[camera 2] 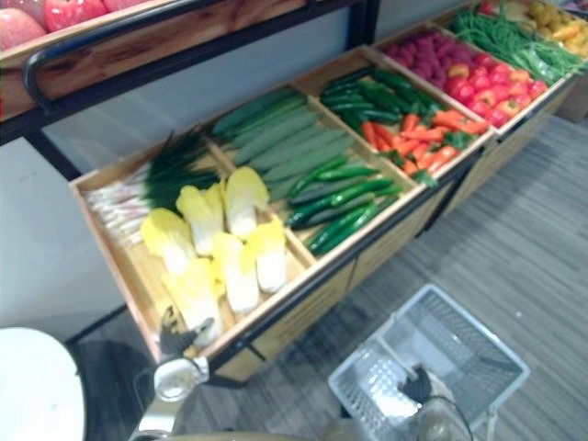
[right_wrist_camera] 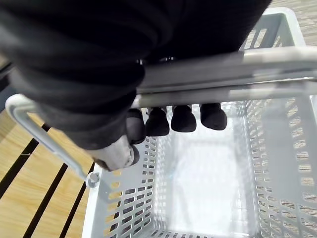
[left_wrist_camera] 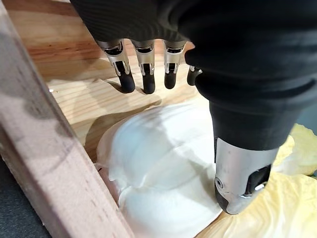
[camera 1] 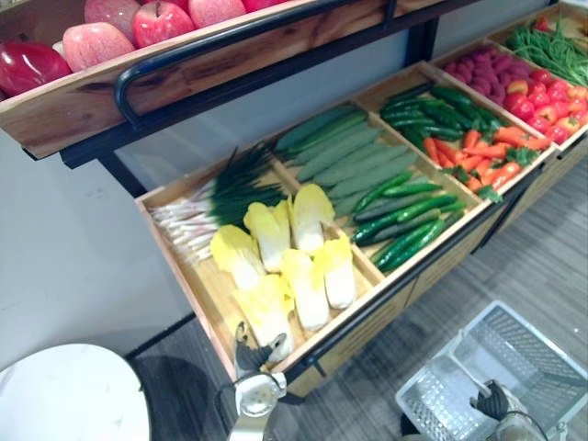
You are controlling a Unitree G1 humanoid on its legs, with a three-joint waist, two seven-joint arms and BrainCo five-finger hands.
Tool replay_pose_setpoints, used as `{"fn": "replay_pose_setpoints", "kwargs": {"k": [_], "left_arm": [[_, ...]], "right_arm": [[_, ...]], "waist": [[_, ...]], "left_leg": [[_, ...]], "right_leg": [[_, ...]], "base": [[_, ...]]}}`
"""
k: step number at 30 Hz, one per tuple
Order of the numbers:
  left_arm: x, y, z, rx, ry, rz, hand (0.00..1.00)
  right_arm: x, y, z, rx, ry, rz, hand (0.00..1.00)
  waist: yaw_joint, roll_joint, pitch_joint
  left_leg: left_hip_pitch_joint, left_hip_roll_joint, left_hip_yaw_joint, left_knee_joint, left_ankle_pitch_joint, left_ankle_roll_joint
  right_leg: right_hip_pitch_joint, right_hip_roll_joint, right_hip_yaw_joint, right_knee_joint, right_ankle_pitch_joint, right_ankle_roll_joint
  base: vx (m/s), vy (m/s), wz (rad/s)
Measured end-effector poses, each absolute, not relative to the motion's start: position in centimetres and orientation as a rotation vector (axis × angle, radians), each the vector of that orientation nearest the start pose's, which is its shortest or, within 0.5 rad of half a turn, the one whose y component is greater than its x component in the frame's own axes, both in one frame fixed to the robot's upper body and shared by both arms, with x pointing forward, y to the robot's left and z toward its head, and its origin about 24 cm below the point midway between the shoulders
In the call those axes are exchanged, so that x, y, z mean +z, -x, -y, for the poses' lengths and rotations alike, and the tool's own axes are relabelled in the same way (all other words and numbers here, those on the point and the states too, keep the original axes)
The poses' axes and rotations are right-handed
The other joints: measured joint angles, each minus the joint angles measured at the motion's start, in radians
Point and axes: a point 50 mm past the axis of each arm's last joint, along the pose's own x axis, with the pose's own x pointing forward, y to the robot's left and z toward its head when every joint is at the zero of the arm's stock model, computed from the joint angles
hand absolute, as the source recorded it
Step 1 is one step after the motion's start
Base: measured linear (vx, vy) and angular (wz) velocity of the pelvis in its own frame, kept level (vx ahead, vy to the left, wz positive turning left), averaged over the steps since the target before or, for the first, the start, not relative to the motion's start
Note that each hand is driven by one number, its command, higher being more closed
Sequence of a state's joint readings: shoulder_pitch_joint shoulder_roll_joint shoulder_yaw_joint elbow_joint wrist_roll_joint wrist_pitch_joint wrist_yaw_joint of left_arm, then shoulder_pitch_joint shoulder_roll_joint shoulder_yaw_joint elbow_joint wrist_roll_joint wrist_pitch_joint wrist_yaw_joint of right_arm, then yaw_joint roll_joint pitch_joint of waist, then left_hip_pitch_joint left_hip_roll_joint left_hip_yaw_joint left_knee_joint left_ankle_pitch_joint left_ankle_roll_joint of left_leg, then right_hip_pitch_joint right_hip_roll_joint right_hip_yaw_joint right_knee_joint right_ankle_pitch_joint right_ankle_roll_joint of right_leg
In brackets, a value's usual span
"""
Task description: Pick vegetable in the basket
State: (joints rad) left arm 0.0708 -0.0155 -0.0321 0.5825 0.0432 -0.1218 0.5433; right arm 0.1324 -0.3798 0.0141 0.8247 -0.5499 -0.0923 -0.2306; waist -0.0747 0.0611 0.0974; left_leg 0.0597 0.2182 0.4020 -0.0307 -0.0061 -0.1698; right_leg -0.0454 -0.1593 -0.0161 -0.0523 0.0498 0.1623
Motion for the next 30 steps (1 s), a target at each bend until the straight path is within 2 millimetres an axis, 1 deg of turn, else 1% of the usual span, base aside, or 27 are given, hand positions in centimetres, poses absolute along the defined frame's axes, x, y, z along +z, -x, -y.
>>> {"fn": "replay_pose_setpoints", "kwargs": {"k": [10,17,18,24,27,30], "left_arm": [[-8.58,-19.07,-16.84,0.476,-0.195,-0.503,0.0],[-8.68,-19.21,-16.92,0.455,-0.219,-0.504,0.0],[-8.67,-19.22,-16.94,0.455,-0.22,-0.504,1.0],[-8.68,-19.38,-17.02,0.457,-0.225,-0.502,1.0],[-8.69,-19.51,-16.99,0.456,-0.226,-0.497,1.0],[-8.82,-19.39,-17.08,0.46,-0.236,-0.496,1.0]], "right_arm": [[-11.03,-13.16,27.93,-0.015,0.955,-0.789,1.0],[-11.07,-13.13,27.85,-0.01,0.955,-0.79,1.0],[-11.07,-13.13,27.85,-0.011,0.955,-0.79,1.0],[-11.09,-13.12,27.82,-0.01,0.954,-0.789,1.0],[-11.17,-12.94,27.85,-0.01,0.954,-0.796,1.0],[-11.2,-12.9,27.86,-0.01,0.954,-0.797,1.0]], "waist": [[0.003,-0.001,0.0],[0.008,-0.002,0.001],[0.007,-0.002,0.001],[0.01,-0.002,0.001],[0.021,-0.002,0.001],[0.023,-0.002,0.001]], "left_leg": [[0.007,0.0,0.002,0.0,0.0,0.0],[0.013,-0.001,0.002,0.0,-0.003,-0.004],[0.013,-0.001,0.002,-0.001,-0.003,-0.004],[0.013,-0.001,0.002,0.0,-0.008,-0.007],[0.013,-0.001,0.001,0.0,-0.009,-0.007],[0.014,-0.001,0.001,0.0,-0.01,-0.009]], "right_leg": [[0.019,0.001,0.0,-0.029,0.013,0.0],[0.028,0.001,-0.001,-0.037,0.014,0.001],[0.028,0.001,-0.001,-0.038,0.014,0.001],[0.03,0.001,-0.001,-0.042,0.014,0.001],[0.032,0.001,-0.001,-0.049,0.014,0.001],[0.033,0.001,-0.001,-0.051,0.016,0.003]], "base": [[0.0,0.0,0.0],[0.0,0.0,0.0],[0.0,0.0,0.0],[0.0,0.0,0.0],[0.0,0.0,0.0],[0.0,0.0,0.0]]}}
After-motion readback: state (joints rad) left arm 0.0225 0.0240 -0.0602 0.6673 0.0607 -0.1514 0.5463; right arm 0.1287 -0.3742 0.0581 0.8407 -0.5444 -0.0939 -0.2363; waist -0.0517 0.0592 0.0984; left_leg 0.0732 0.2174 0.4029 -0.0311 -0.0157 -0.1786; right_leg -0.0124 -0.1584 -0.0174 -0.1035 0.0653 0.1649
